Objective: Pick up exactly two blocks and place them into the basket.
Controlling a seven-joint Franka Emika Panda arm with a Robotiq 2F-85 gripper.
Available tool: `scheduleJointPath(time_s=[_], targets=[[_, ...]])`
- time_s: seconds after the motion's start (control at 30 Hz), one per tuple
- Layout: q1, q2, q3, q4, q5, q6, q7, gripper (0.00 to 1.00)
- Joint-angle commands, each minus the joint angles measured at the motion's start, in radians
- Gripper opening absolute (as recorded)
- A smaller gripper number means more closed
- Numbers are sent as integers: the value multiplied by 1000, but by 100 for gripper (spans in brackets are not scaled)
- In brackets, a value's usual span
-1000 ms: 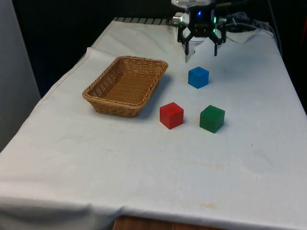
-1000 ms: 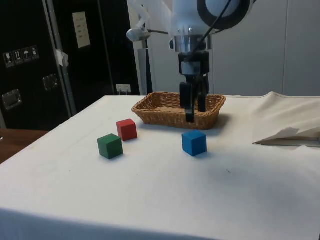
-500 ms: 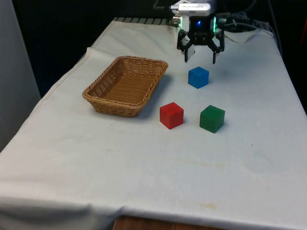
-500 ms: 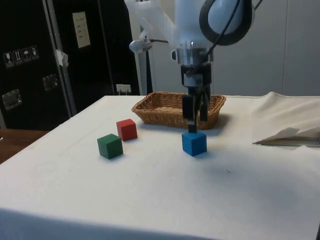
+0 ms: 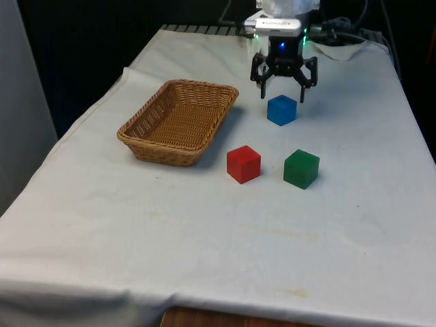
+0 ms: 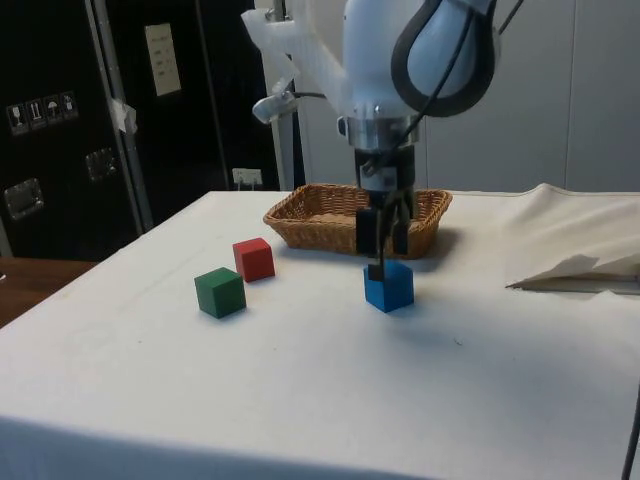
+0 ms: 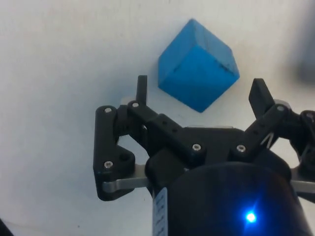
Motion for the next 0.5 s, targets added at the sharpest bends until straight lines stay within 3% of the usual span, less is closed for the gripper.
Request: scheduleJointPath(time_s=[0.0, 0.13, 0.17, 0.2, 0.47], targets=[[0, 8, 13, 6, 33, 12, -9, 100], [-5, 49, 23, 28, 41, 30, 1, 100], [0, 58, 6, 31, 3, 25, 18, 100], [-5, 57, 25, 31, 41, 34, 3, 100], [-3, 104, 24, 47, 40, 53, 20, 100]])
